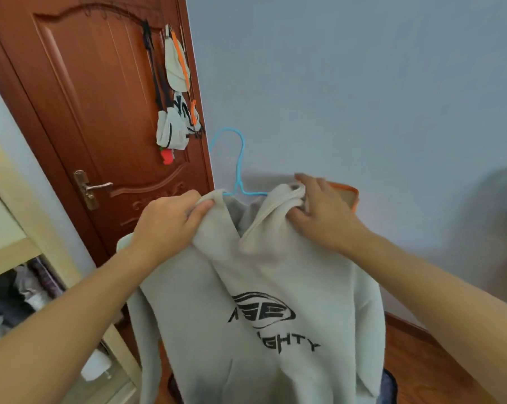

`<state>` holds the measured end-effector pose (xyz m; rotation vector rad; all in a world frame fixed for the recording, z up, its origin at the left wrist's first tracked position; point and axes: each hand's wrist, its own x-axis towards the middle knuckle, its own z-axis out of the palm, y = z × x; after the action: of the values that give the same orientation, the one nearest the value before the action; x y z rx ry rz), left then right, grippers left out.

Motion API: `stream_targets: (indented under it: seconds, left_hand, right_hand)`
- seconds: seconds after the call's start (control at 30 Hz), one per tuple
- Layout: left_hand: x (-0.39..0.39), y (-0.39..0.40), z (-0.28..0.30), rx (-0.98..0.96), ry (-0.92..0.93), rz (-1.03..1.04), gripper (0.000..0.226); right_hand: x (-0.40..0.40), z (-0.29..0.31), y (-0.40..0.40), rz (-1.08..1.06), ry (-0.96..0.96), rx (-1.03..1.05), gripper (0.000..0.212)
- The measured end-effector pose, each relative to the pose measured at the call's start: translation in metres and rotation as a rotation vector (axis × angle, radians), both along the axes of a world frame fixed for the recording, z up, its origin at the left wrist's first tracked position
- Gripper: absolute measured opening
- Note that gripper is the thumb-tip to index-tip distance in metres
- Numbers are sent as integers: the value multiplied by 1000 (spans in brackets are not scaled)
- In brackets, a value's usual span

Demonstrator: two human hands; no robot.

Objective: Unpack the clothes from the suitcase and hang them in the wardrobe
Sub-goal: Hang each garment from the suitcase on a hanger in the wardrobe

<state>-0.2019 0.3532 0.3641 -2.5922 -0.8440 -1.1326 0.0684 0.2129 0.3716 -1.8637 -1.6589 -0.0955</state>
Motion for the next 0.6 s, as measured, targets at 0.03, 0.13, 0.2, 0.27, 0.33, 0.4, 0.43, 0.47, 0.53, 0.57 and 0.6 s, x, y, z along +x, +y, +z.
stream_targets:
  seconds: [0.03,0.13,0.2,0.27,0.33,0.4,0.43,0.47,0.53,0.57,0.6]
  left_hand:
    - [-3,0,4,-26,-37,11,48]
    - [-2,-4,16,-35,-50,3,47]
    - [-2,-8,23,-31,-78,0,45]
    - [-7,-7,28,-23,-122,13,41]
    - [-14,-5,30,0,-166,44,39]
    - [-16,-4,30,-19,-220,44,42]
    - [-15,-5,30,-5,-213,22,44]
    - [-13,-7,31,46,-170,-8,46]
    - [-12,-12,32,232,-38,-81,54]
    - [-12,-16,33,322,6,-116,56]
    - [-13,-18,35,373,15,-130,55]
  right_hand:
    - [5,-5,-5,-27,-5,-172,30]
    - [13,-19,-2,9,-74,-196,39]
    - [18,-19,3,43,-52,-41,40]
    - [29,-12,3,166,39,56,38]
    - [34,0,-4,376,231,36,20]
    - [38,3,-6,563,486,-133,16]
    - [37,5,-6,601,594,-191,22]
    - [34,6,-5,613,707,-205,26]
    - [25,13,0,524,1003,-20,23]
    - [26,17,4,409,1132,120,27]
    - [32,18,11,277,1235,210,33]
